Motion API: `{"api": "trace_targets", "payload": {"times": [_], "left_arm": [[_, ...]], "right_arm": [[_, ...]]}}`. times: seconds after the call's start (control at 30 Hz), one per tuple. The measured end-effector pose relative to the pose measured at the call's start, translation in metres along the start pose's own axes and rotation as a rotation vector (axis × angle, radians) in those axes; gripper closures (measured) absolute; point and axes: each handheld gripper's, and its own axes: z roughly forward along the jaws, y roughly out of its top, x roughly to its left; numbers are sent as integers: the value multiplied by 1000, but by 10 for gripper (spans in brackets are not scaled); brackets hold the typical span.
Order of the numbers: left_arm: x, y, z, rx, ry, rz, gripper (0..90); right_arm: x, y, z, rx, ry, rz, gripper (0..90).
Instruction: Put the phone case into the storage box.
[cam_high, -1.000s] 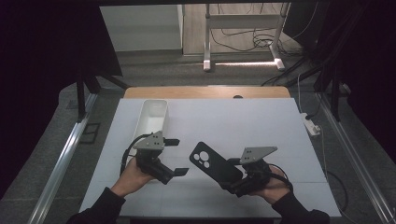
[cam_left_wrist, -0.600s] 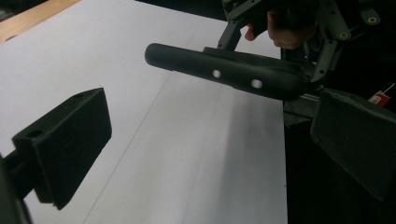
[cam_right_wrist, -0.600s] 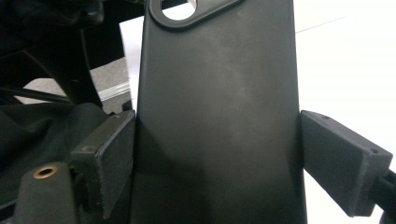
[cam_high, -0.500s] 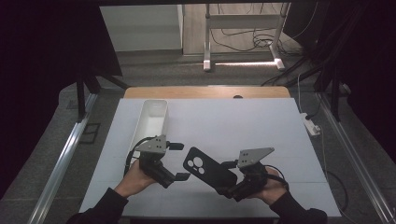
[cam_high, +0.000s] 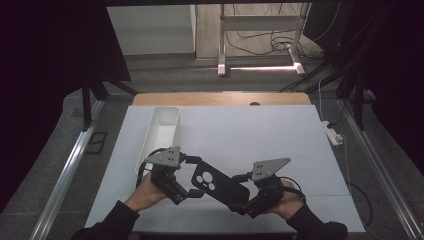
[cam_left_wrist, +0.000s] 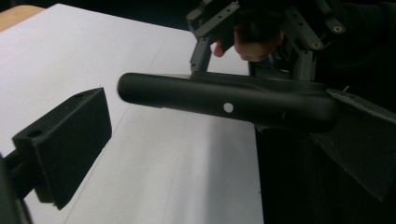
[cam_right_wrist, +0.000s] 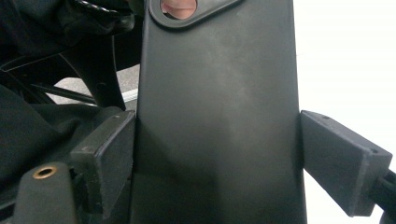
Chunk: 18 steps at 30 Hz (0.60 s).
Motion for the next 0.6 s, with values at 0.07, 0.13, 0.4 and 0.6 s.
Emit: {"api": "trace_targets", "payload": {"times": [0.07, 0.13, 0.4, 0.6], "left_arm": [[-1, 0, 1, -3, -20, 7, 0], [-1, 0, 1, -8, -41, 14, 0], [-2, 1, 3, -25, -78, 17, 23], [-2, 0, 3, -40, -123, 11, 80]], "right_arm": [[0, 1, 1, 2, 5, -4, 144], [0, 1, 1, -1, 16, -11, 144], [1, 1, 2, -10, 41, -34, 144], [1, 1, 2, -18, 61, -48, 143]]}}
